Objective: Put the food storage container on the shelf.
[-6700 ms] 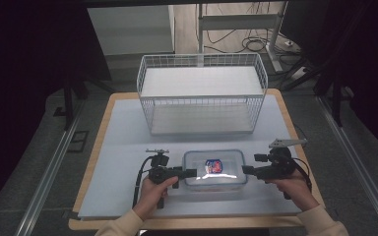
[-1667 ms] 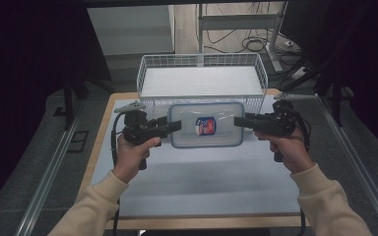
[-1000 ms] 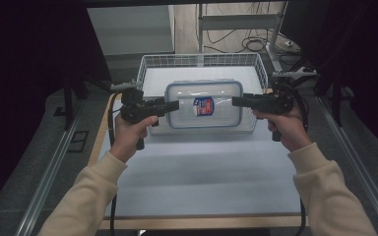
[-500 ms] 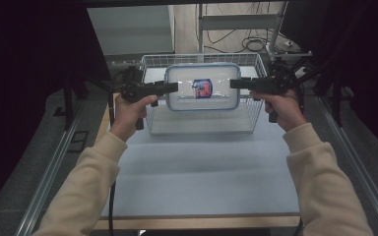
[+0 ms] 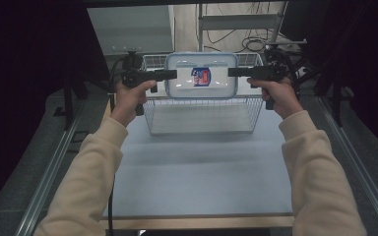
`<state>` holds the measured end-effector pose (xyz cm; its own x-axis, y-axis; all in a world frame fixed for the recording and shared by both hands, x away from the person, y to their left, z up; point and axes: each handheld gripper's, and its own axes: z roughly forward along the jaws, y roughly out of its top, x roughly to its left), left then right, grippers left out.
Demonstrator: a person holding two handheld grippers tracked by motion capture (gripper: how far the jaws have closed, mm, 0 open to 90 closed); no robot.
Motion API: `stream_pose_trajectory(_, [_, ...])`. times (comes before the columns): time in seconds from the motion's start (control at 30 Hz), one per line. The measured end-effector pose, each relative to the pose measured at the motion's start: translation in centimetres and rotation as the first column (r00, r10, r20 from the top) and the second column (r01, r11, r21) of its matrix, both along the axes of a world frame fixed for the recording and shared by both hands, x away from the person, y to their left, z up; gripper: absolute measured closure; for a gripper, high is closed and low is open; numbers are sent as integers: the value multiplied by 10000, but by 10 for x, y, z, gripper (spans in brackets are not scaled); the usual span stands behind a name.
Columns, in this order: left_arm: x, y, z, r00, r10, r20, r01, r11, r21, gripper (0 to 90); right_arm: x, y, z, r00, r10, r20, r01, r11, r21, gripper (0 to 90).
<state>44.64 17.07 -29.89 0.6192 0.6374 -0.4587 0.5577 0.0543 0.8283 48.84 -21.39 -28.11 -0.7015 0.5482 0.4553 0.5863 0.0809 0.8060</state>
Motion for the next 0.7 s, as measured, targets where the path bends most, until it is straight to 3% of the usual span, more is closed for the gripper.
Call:
stream_pose_trajectory(0.33, [28, 5, -12, 9973, -120, -718, 112, 9999, -112, 457, 27, 5, -7, 9981, -136, -605, 128, 9998, -136, 523])
stream_pose_trajectory(0.4, [32, 6, -14, 9951, -107, -987, 76, 9995, -316, 457, 30, 5, -9, 9970, -193, -756, 189, 9998, -58, 523])
stream_pose_trajectory(0.7, [51, 7, -20, 9885, 78, -1513, -201, 9966, -800, 440, 46, 7, -13, 9911, -572, -1203, 583, 9983, 60, 504])
